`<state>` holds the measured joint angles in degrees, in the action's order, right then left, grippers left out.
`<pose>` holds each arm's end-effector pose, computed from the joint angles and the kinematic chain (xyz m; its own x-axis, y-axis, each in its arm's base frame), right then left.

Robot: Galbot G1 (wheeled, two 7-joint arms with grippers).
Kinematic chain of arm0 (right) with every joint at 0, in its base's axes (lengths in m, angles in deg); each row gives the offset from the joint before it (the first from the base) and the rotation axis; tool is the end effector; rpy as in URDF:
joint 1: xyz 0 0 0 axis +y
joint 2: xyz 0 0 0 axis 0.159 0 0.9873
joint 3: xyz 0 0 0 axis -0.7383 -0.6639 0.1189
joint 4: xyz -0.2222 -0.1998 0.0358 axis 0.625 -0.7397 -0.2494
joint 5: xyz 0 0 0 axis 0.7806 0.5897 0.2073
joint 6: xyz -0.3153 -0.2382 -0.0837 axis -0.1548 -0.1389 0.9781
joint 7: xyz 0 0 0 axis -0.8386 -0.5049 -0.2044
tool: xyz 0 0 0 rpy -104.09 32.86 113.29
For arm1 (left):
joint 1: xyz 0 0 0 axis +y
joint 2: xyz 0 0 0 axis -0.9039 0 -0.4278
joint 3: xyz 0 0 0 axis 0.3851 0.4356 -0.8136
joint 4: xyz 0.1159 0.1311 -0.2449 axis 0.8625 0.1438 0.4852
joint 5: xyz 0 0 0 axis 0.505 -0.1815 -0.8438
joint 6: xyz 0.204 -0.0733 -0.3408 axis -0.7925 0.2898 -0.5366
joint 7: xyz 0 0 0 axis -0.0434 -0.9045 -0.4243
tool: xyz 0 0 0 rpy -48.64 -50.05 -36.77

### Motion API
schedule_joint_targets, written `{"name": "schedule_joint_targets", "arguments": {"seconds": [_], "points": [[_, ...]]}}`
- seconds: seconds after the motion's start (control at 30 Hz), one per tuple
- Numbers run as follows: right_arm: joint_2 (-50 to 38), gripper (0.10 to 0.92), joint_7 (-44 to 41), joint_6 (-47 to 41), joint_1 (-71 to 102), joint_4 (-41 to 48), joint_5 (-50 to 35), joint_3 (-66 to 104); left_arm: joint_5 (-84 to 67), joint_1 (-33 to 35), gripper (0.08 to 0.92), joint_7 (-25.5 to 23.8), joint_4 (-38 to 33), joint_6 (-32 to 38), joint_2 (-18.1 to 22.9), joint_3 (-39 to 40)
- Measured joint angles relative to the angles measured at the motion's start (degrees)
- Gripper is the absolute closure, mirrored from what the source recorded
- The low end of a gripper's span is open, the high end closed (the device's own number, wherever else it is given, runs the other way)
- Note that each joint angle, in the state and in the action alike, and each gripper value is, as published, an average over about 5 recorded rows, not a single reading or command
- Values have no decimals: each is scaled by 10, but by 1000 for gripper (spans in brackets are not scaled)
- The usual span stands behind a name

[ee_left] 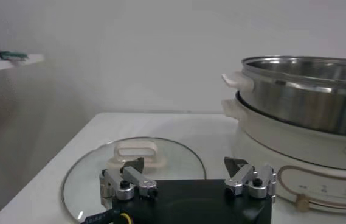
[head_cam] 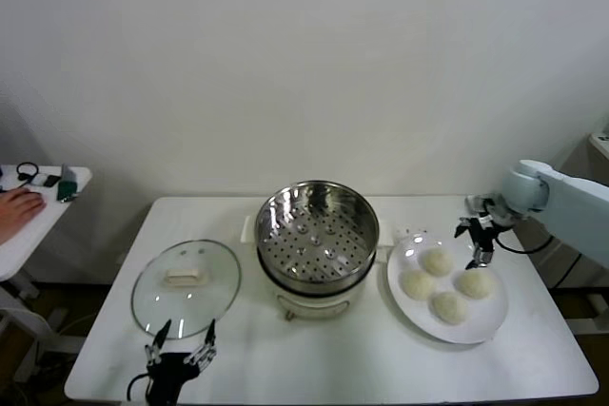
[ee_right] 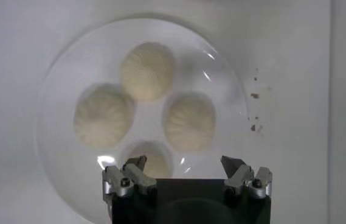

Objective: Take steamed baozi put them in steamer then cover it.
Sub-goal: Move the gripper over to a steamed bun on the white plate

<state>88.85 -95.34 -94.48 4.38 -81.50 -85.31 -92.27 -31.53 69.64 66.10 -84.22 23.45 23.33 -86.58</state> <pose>0.5531 -0.1454 -0.2013 -0.1214 -0.0432 0.9917 -0.9925 -0.0065 -0.1217 0.1825 0.0389 -0.3067 -0.9416 -0.0200 0.3362 -0.0263 0.9996 -0.0143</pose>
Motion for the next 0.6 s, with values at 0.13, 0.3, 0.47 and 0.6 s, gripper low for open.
{"name": "schedule_joint_targets", "arguments": {"seconds": [0.13, 0.3, 0.47, 0.6], "points": [[22, 203, 3, -1, 21, 23, 7, 13, 0, 2, 177, 0, 3, 2, 1, 0], [44, 203, 7, 0, 45, 51, 17, 33, 1, 5, 177, 0, 4, 3, 2, 0], [60, 210, 12, 2, 64, 76, 23, 49, 3, 6, 177, 1, 5, 4, 3, 1], [68, 282, 16, 2, 74, 91, 26, 60, 5, 7, 177, 1, 5, 5, 4, 3]]}}
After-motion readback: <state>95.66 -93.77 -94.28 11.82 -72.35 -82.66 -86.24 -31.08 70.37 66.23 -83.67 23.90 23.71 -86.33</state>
